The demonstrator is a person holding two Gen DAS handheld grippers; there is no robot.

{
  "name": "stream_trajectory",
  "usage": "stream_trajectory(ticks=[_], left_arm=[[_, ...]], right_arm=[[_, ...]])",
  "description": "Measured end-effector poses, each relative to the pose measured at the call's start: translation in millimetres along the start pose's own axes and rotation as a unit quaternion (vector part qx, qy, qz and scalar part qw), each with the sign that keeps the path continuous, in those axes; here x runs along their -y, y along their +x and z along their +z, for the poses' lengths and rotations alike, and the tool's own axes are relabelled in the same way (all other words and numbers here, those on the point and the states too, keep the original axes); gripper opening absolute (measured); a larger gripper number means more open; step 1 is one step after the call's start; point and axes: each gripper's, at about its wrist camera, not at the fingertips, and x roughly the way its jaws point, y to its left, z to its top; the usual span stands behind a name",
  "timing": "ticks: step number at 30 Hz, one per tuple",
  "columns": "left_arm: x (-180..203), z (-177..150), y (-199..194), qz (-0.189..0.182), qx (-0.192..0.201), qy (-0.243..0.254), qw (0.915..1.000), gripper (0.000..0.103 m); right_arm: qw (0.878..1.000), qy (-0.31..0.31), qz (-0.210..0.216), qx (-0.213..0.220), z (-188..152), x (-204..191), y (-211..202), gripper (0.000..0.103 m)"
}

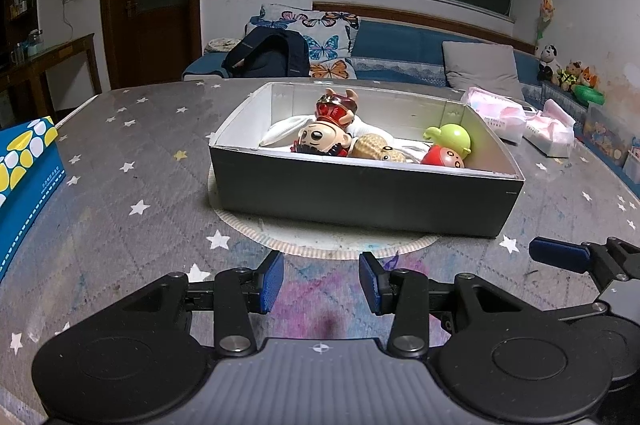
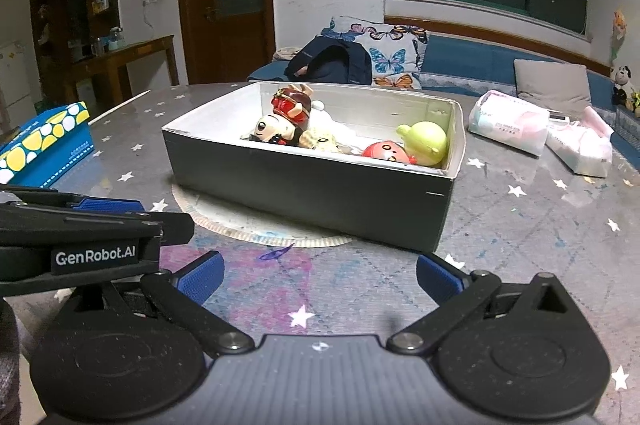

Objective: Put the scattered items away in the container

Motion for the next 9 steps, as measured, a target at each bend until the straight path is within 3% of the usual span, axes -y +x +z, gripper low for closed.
stream_trajectory(ticks=[9], left_arm=[[-1.6, -1.7, -1.6, -0.002, 0.014, -0.001, 0.9999, 0.04]], right_arm=[[1.0, 0.008, -0.008, -0.001, -1.7, 2.5, 2.3, 0.103]])
